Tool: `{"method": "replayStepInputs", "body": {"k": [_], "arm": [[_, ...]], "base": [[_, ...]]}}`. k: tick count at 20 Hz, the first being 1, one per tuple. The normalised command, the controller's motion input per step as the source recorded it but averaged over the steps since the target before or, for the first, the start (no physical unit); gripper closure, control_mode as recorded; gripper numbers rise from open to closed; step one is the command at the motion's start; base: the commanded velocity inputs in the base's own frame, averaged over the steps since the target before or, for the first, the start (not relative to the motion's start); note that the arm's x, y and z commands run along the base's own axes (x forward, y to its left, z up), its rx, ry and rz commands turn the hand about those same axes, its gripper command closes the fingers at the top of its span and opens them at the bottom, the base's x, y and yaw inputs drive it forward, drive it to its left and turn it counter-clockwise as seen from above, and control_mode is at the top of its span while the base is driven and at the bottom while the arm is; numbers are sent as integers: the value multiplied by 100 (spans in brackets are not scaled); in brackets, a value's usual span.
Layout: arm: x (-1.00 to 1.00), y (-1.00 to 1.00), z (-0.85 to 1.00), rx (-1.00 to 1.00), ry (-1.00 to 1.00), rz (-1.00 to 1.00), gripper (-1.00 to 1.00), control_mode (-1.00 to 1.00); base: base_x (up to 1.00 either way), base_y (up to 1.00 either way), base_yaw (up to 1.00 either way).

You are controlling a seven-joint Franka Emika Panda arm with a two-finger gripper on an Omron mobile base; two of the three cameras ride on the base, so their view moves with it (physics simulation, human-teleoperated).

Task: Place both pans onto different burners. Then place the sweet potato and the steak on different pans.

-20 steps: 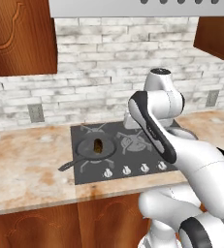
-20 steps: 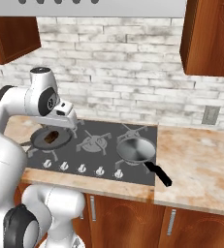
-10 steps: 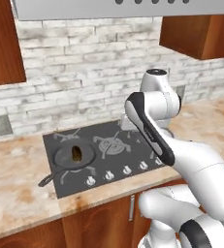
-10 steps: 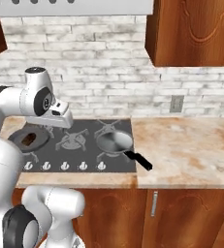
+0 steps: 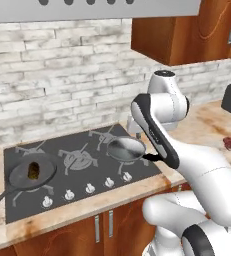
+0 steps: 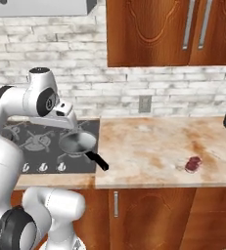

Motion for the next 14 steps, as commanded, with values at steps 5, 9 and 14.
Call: {"method": "replayStepInputs", "body": {"k": [5, 9, 14], "arm": [[0, 0, 0, 0, 0, 0, -100, 100], [0, 0, 0, 0, 0, 0, -100, 100], [0, 0, 0, 0, 0, 0, -100, 100]], "base": [[9, -78, 19], [13, -62, 28], [37, -37, 23]]}}
